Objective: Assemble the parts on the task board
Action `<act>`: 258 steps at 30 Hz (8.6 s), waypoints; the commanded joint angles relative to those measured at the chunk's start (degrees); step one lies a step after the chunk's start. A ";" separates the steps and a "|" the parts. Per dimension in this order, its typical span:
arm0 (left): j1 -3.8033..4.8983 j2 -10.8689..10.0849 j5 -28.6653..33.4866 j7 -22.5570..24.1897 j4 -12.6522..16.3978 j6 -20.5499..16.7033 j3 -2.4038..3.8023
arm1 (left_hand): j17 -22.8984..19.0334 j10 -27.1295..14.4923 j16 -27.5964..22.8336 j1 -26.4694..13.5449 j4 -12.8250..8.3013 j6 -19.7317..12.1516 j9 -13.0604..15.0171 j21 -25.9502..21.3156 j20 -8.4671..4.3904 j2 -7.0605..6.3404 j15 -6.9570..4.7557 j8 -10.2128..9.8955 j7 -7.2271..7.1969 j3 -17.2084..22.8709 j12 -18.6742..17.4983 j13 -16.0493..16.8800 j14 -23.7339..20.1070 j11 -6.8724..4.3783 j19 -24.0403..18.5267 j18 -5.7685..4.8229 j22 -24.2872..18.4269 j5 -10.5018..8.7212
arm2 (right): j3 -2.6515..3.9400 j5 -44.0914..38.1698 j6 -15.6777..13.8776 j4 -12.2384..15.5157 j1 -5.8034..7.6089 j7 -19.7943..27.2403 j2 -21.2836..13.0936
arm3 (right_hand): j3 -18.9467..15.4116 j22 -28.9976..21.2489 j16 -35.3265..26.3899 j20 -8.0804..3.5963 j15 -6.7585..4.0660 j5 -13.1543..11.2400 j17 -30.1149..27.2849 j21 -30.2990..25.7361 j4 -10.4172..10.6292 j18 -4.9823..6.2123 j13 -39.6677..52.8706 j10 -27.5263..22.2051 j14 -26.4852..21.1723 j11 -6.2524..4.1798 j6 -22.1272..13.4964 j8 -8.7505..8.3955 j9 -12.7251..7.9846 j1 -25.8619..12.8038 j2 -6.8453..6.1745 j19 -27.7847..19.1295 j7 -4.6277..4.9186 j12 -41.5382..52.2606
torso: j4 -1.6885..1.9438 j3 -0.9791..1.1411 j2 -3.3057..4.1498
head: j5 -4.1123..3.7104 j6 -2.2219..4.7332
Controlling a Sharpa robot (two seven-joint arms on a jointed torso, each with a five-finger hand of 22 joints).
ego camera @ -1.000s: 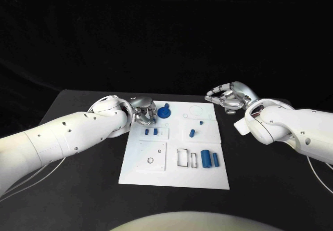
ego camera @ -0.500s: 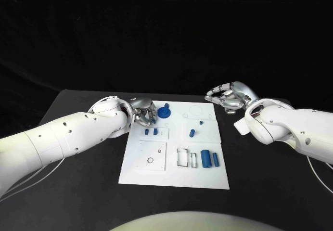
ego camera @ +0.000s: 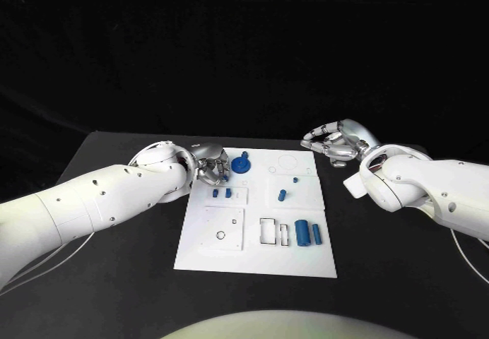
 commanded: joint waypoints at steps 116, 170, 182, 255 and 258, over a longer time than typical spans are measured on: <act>-3.86 -17.42 77.78 27.65 17.44 -10.25 1.82 | -36.97 3.49 -46.34 -3.67 2.21 -1.46 -1.36 -37.84 3.96 -0.09 4.31 -7.68 2.43 -4.79 -13.03 -1.02 -21.93 2.88 -19.59 1.51 -31.42 -0.03 | -0.02 -59.02 16.57 -6.23 -2.19 -14.48 6.29 | 15.06 -4.81 -7.16 0.66 1.10 -3.14 -11.09 -8.70 -9.04 2.22 -58.88 -20.20 0.16 1.66 5.91 -0.85 -1.91 7.52 -6.59 -4.07 0.61 -63.69 | -0.08 -0.11 0.08 | -5.41 2.70; -4.11 -18.04 78.26 26.33 19.09 -10.62 1.82 | -36.64 2.03 -57.60 -2.92 0.54 -3.83 -1.98 -45.65 5.17 0.23 5.92 -9.66 4.53 -4.94 -17.56 -1.05 -20.27 4.78 -17.92 1.23 -36.45 0.13 | -0.56 -65.40 18.23 -7.88 -5.18 -18.22 10.45 | 20.91 1.85 -5.72 -0.52 -0.84 -6.75 -8.77 -1.40 -13.24 0.66 -62.40 -13.05 0.96 -0.55 12.30 0.25 -1.79 8.16 -2.40 0.67 -1.48 -63.06 | 0.11 -0.13 0.03 | -5.08 1.03; -4.11 -17.96 78.22 25.84 19.07 -10.13 1.82 | -36.61 1.92 -57.66 -2.94 0.58 -3.86 -1.99 -45.80 5.22 0.43 5.97 -9.68 4.65 -4.92 -17.47 -1.03 -20.32 4.86 -17.90 1.25 -36.54 0.18 | -0.48 -65.50 10.69 -6.54 -5.26 -17.42 9.67 | 22.60 4.13 -5.47 -0.80 -1.17 -6.65 -8.68 1.37 -13.85 0.08 -62.72 -11.68 1.20 -0.92 13.57 0.80 -1.33 7.84 -0.65 2.29 -1.84 -63.05 | 0.11 -0.16 0.04 | -5.05 1.21; -4.87 -16.62 78.07 26.00 18.83 -10.35 1.81 | -36.51 0.52 -58.32 -2.80 0.21 -4.68 -2.26 -47.20 5.65 0.66 6.43 -10.09 5.14 -4.96 -17.17 -1.01 -21.33 5.35 -18.10 1.25 -37.35 0.32 | -0.72 -60.87 5.60 4.90 -10.56 -13.54 16.58 | 22.44 4.60 -5.37 -0.84 -1.26 -8.41 -8.66 1.65 -13.38 0.02 -63.24 -11.26 1.23 -1.08 13.60 0.89 -0.91 5.86 -1.11 2.38 -2.12 -63.65 | -0.07 -0.16 0.06 | 4.74 -0.39; -4.87 -16.59 78.07 25.98 18.83 -10.25 1.81 | -36.51 0.52 -58.32 -2.80 0.21 -4.68 -2.26 -47.20 5.65 0.66 6.43 -10.09 5.14 -4.96 -17.17 -1.01 -21.33 5.35 -18.10 1.25 -37.35 0.32 | -0.74 -60.91 5.64 4.76 -10.80 -13.48 16.80 | 22.44 4.60 -5.37 -0.84 -1.26 -8.41 -8.66 1.65 -13.38 0.02 -63.24 -11.26 1.23 -1.08 13.60 0.89 -0.91 5.86 -1.11 2.38 -2.12 -63.65 | -0.04 -0.18 0.05 | 4.84 -0.57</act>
